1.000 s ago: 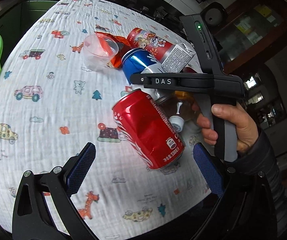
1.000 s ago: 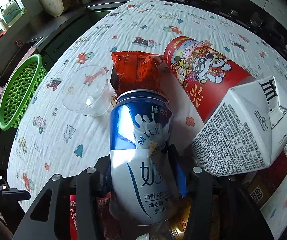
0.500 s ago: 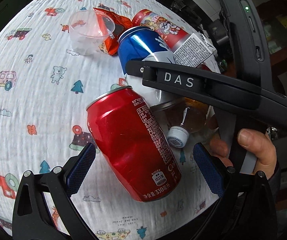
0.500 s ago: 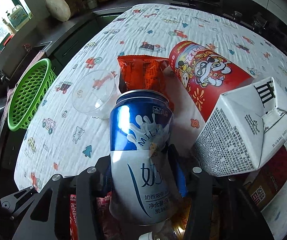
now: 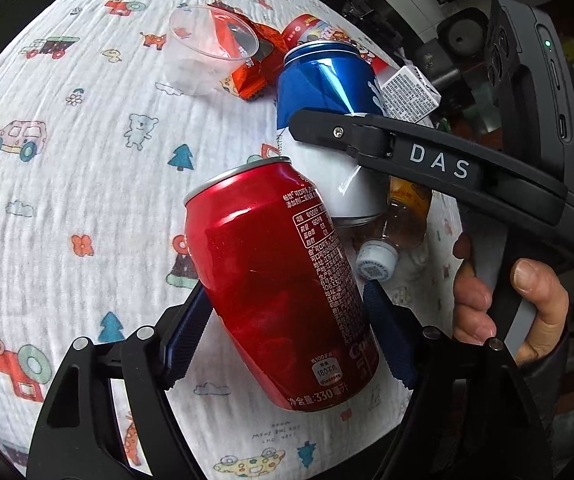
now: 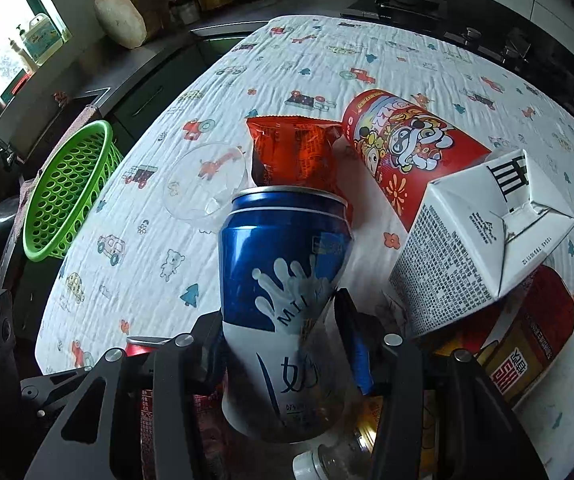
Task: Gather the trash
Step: 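Drop the Coke can into the basket with the left tool while the right tool drops the milk can in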
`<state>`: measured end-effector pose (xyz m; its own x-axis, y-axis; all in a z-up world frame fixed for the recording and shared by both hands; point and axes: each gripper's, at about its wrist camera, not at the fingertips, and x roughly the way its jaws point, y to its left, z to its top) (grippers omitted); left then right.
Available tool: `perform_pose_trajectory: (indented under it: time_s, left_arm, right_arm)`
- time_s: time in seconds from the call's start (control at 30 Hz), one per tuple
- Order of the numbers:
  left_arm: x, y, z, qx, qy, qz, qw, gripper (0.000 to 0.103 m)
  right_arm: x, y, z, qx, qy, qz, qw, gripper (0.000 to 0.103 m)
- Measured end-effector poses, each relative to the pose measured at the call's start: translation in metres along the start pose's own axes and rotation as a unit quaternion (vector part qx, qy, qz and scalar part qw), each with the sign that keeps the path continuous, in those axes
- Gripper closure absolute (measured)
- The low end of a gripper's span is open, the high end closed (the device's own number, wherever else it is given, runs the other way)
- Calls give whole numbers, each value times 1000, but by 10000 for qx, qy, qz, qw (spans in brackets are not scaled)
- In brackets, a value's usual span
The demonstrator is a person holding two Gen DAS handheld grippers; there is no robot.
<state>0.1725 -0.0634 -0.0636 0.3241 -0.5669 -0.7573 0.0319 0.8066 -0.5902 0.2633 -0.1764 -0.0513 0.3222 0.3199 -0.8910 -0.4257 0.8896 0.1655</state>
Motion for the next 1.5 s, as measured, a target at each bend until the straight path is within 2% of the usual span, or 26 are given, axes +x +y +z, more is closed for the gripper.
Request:
perform_pose_trajectory:
  time_s: [0.23, 0.37, 0.6, 0.73, 0.87, 0.97, 1.1, 1.27, 1.5]
  left_arm:
    - [-48, 36, -4, 83, -369, 110, 9992, 28]
    - [-99, 65, -4, 74, -839, 321, 9959, 28]
    - [-189, 132, 17, -123, -1722, 1028, 9796, 28]
    - [-217, 179, 33, -348, -1901, 1506, 9695, 28]
    - [-223, 218, 52, -487, -1884, 1988, 9605, 28]
    - [-219, 243, 60, -582, -1790, 2185, 9575, 28]
    - [-216, 269, 66, -751, -1725, 2274, 9554, 27]
    - [-213, 284, 67, -777, -1683, 2423, 9523, 26]
    - [-215, 295, 66, -830, -1704, 2432, 9513, 26]
  right_arm:
    - [-11, 22, 2, -92, -131, 109, 9998, 57]
    - [-15, 46, 8, -284, -182, 196, 9992, 57]
    - [-9, 102, 31, -615, -251, 462, 9967, 58]
    - [0, 138, 49, -749, -273, 686, 9945, 58]
    - [11, 178, 68, -888, -269, 891, 9917, 58]
    - [21, 206, 83, -979, -251, 1062, 9892, 59]
    - [37, 239, 99, -1093, -192, 1228, 9862, 59]
    - [60, 270, 114, -1189, -108, 1332, 9839, 59]
    - [90, 292, 127, -1225, 6, 1326, 9836, 59]
